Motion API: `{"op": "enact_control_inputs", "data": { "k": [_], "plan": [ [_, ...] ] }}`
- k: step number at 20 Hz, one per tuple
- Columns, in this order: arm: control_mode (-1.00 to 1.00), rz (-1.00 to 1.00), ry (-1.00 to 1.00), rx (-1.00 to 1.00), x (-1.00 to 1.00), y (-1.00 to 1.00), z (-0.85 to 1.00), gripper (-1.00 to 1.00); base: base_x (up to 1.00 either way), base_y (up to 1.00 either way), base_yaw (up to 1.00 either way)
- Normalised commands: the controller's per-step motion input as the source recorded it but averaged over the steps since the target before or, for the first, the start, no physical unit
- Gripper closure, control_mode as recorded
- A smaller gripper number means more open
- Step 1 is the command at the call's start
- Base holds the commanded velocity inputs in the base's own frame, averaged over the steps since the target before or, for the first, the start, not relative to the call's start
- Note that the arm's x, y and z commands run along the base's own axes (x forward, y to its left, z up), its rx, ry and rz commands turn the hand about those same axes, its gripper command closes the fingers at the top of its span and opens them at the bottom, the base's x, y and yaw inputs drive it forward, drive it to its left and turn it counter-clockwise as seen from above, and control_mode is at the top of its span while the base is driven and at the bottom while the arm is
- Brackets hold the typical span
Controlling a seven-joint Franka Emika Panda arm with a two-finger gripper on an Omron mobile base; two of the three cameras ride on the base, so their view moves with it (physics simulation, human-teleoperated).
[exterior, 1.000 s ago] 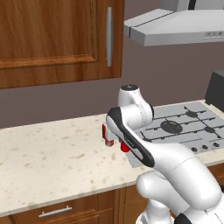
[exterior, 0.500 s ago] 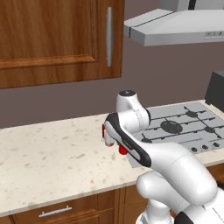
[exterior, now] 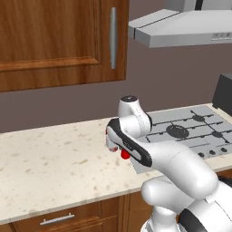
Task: Four empty soda cans are scattered around the kitchen. Gather all the cans and cluster them next to the stove for recycling.
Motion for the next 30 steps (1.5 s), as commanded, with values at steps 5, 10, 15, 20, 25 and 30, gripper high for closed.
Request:
{"op": "enact_control_inputs", "data": {
  "k": [5, 10, 15, 20, 25, 30],
  "plan": [
    [-1.0, 0.0, 0.0, 0.0, 0.07, 0.03, -0.17, 1.0, 0.0, 0.0, 0.0],
    [-1.0, 0.0, 0.0, 0.0, 0.11, 0.1, -0.09, 1.0, 0.0, 0.0, 0.0],
    [-1.0, 0.0, 0.0, 0.0, 0.15, 0.09, -0.06, 1.0, 0.0, 0.0, 0.0],
    [-1.0, 0.0, 0.0, 0.0, 0.17, 0.04, -0.06, 1.0, 0.0, 0.0, 0.0],
    [-1.0, 0.0, 0.0, 0.0, 0.1, 0.01, -0.07, 1.0, 0.0, 0.0, 0.0],
    [-1.0, 0.0, 0.0, 0.0, 0.14, 0.06, -0.08, 1.0, 0.0, 0.0, 0.0]
  ]
}}
